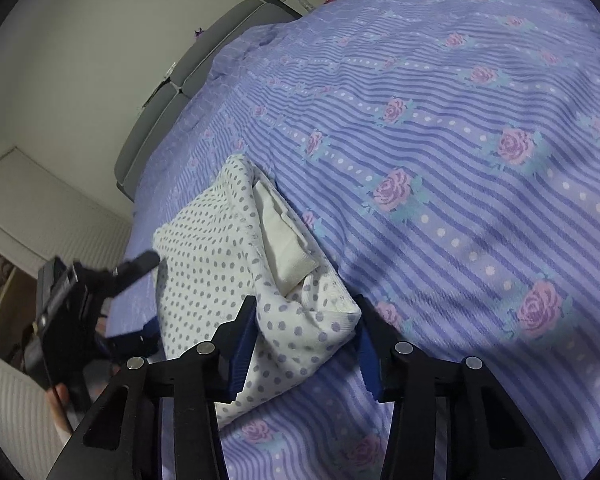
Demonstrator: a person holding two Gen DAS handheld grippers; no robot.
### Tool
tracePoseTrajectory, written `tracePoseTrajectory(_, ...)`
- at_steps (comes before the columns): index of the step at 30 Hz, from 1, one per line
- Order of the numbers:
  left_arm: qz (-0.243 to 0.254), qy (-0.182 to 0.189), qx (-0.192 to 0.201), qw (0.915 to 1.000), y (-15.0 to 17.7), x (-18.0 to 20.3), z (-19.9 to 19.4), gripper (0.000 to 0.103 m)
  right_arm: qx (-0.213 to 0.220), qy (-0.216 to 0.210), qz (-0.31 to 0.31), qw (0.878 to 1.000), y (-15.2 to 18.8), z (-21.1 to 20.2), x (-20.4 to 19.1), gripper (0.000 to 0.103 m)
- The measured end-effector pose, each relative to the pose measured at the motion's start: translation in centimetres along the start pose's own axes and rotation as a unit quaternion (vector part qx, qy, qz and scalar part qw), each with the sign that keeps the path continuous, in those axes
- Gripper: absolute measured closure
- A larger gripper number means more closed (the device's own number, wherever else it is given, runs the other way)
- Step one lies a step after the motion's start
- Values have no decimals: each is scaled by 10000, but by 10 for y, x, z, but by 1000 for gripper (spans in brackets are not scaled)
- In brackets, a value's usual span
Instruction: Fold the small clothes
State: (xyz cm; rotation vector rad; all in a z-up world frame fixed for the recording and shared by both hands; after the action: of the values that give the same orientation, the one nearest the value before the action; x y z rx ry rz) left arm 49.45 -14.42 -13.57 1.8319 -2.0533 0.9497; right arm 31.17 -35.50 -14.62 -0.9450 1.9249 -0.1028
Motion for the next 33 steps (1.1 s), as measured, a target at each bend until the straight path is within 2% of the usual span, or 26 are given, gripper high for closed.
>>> tracePoseTrajectory(2, 120, -69, -95, 9999, 1, 7, 6, 44, 3, 118, -105, 9999, 1, 2, -7, 57)
tracePoseTrajectory(4, 407, -300, -141, 9986, 5, 20, 13, 57, 7, 203, -173, 9996, 1, 2, -13, 58)
tracePoseTrajectory(6, 787, -667, -19, 9947, 9, 31, 13, 61, -8, 291, -265, 9992, 0, 2, -19, 59)
tracePoseTrajectory(10, 1251, -895, 189, 9879, 14, 47, 2, 72, -17, 414, -483, 9980, 0, 0, -31, 67)
tracePoseTrajectory(15, 1651, -1050, 397, 9799, 21, 64, -21, 75, 36, 555, -848, 9948, 1, -11, -47, 73)
tracePoseTrajectory(17, 1749, -1097, 504, 9772, 25, 67, -36, 76, 16, 451, -946, 9945, 3, -18, -56, 77)
tracePoseTrajectory(23, 1738, -1059, 817, 9757, 40, 60, -95, 76, 64, 271, -1390, 9899, 15, -41, -92, 77)
tracePoseTrajectory(29, 1601, -1238, 1184, 9721, 63, 40, -160, 76, 63, -30, -1891, 9819, 43, -63, -142, 77)
tracePoseTrajectory(33, 1452, -1504, 1411, 9677, 84, 17, -204, 76, 17, -220, -2251, 9741, 70, -69, -177, 77)
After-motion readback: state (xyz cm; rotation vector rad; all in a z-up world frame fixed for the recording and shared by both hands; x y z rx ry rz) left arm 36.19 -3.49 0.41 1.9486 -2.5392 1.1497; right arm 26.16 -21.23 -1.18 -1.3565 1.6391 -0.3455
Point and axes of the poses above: each gripper's, at about its wrist camera, not at the fingertips, and z roughly the way its jaws point, x to its right, y to its underside, the point moved 1 cm from there along z, roughly the way its jaws point, and after that the axes turned 8 degrees about -y, right-handed, at the moved point
